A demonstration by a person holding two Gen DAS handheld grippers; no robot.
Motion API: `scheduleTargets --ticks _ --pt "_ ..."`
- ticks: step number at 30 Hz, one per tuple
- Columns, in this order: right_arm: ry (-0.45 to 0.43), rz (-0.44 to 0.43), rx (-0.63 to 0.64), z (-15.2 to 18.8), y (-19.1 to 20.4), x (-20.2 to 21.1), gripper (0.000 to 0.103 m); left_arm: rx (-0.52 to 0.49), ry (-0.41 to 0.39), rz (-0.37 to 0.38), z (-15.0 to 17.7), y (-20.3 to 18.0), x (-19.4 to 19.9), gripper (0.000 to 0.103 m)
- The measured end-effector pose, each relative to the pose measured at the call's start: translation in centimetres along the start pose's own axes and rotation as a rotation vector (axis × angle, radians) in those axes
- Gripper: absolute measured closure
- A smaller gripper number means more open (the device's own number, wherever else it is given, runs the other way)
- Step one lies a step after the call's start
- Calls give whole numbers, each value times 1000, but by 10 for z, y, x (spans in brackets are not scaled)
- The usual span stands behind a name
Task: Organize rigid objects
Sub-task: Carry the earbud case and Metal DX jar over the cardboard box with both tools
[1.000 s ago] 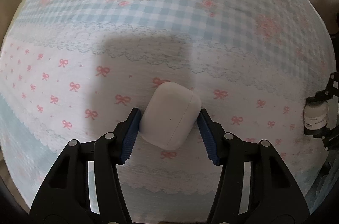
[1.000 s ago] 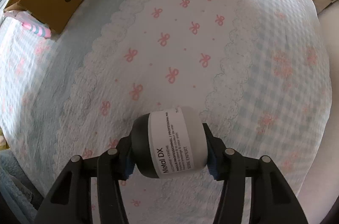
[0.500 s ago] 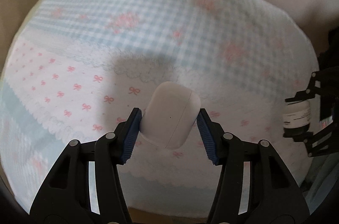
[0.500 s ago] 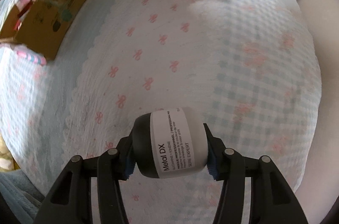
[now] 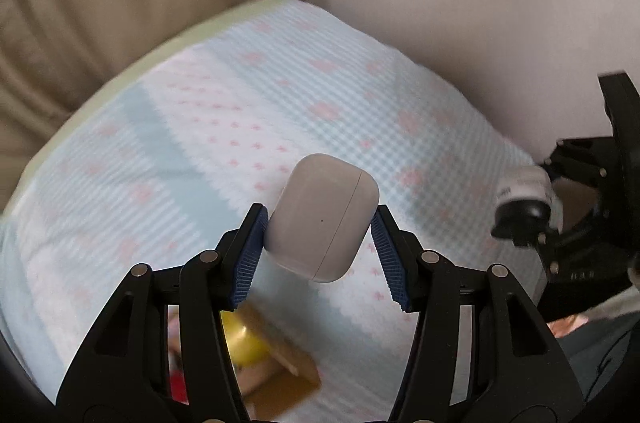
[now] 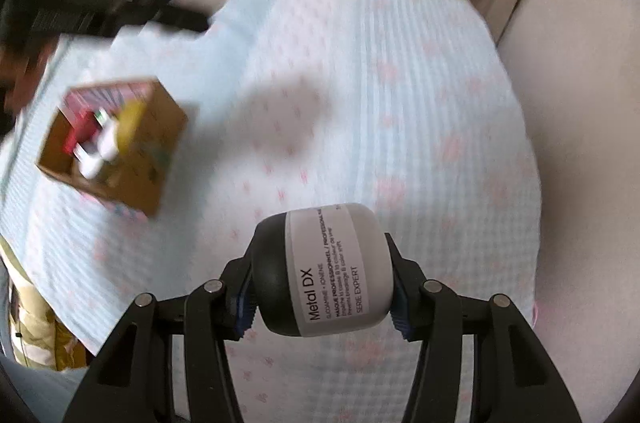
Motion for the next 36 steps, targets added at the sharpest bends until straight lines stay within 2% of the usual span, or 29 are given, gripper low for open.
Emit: scheduleTargets --ticks 3,9,15,19,28,36 --pt "-63 -54 4 -29 18 28 54 67 -19 -64 20 11 38 52" --pt "-135 -175 7 -71 68 56 54 214 -32 -154 75 40 98 52" --pt "-123 -239 -18 -87 136 57 54 320 -36 -200 133 79 137 52" --pt "-99 -258 -55 -87 175 49 54 332 -19 -211 166 106 154 52" --pt "-28 -199 -196 -81 251 10 54 301 66 -174 236 169 141 52" --pt "60 -160 -288 -69 283 -46 54 313 140 -155 276 211 99 52"
Point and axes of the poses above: each gripper's, at about its wrist camera, not at the fingertips, and x roughly against the way its jaws point, y to its left, z to its underside, the point moved 4 cm from there along -x, roughly the way its jaws point, and after that the axes turned 6 degrees about -y, right-handed, at the moved point
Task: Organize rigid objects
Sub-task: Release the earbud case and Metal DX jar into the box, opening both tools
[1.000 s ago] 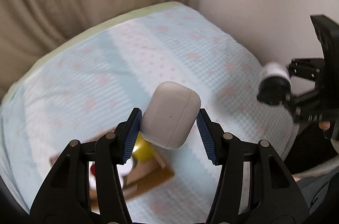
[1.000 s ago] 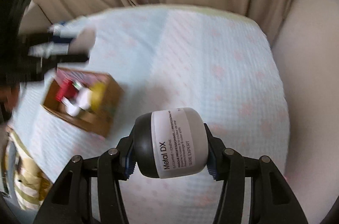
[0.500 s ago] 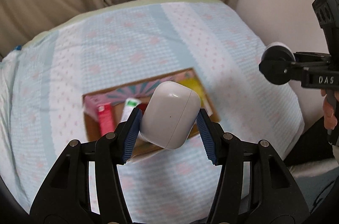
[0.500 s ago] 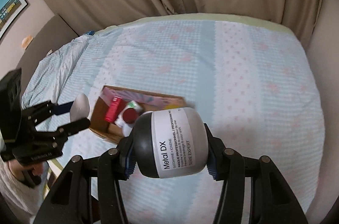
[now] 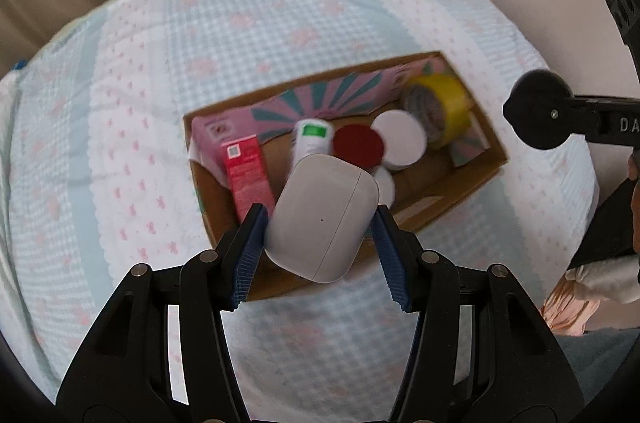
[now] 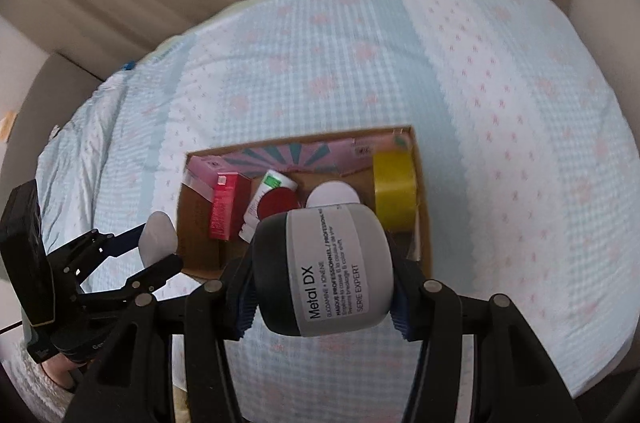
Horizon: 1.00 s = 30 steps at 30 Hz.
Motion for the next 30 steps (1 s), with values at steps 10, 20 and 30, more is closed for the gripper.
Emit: scheduleTargets --ticks 10,20,30 --pt "119 66 -5 16 -9 -84 54 42 67 -8 19 25 -59 52" --pt "128 95 -116 27 -24 -107 46 14 102 12 17 17 -78 31" --pt "97 148 -78 30 -26 -86 0 0 86 22 22 -2 -68 0"
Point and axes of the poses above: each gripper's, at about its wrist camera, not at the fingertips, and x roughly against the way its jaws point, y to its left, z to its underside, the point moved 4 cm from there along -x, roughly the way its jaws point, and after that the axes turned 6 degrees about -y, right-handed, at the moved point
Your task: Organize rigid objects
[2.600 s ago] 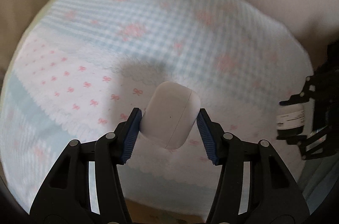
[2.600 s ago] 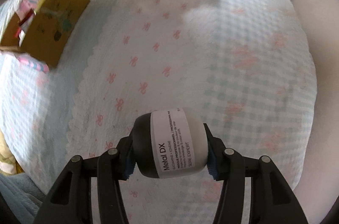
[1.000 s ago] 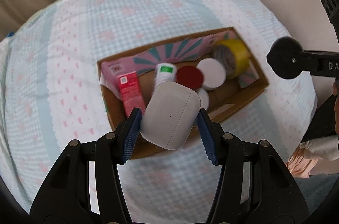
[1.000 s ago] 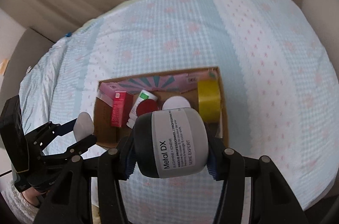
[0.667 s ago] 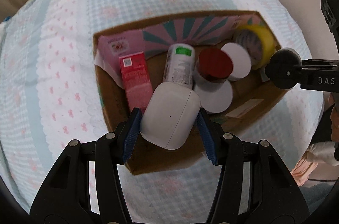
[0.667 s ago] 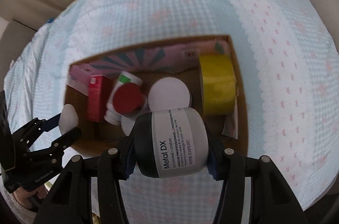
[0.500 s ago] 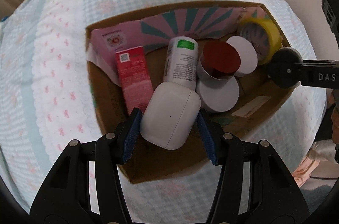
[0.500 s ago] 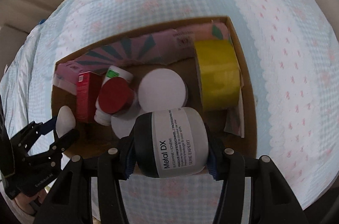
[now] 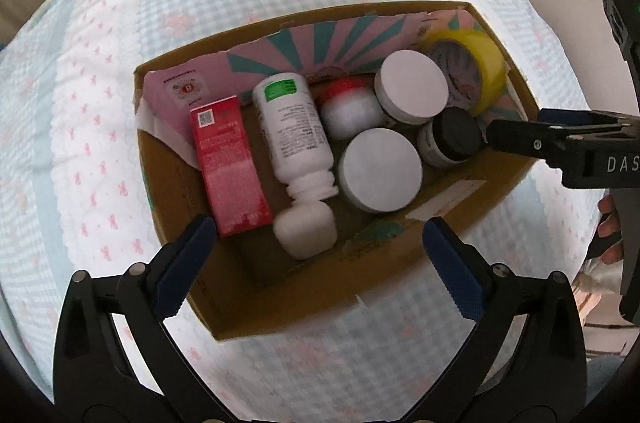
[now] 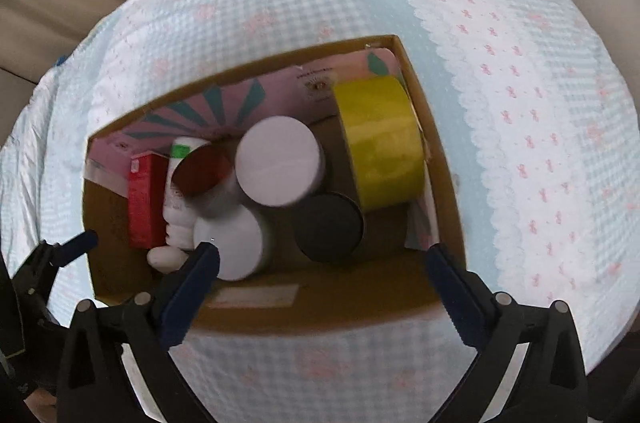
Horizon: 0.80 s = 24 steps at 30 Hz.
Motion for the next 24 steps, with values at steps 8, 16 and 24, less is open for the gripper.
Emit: scheduleTargets --ticks 8,16,24 --pt "-24 -27 -5 9 1 20 0 10 -27 -34 -2 -12 23 0" --pt "-63 -78 55 2 -2 63 0 65 -104 -117 -18 -42 80 0" --pt "-186 -98 158 -13 -29 171 0 147 -278 -186 -54 -102 185 0"
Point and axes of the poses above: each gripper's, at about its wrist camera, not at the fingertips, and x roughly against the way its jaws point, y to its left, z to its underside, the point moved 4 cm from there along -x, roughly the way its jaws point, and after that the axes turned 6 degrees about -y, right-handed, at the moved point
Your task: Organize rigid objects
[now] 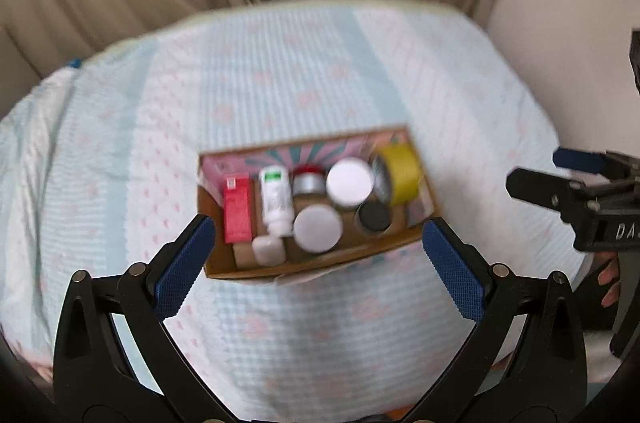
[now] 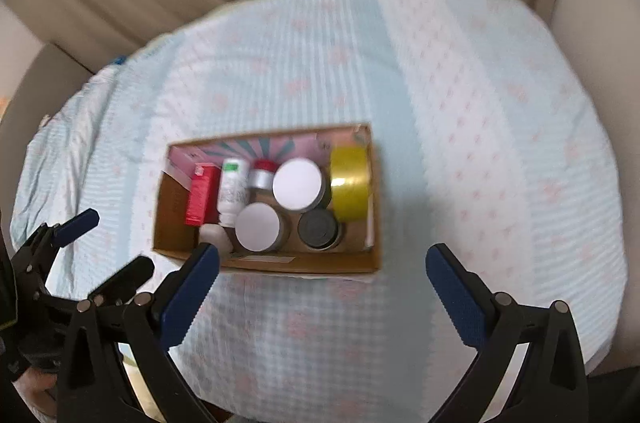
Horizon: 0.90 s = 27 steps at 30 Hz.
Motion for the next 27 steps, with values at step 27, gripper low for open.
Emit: scheduleTargets --ticks 27 --pt "-507 169 112 -30 -41 256 0 46 -523 -138 -63 -87 229 0"
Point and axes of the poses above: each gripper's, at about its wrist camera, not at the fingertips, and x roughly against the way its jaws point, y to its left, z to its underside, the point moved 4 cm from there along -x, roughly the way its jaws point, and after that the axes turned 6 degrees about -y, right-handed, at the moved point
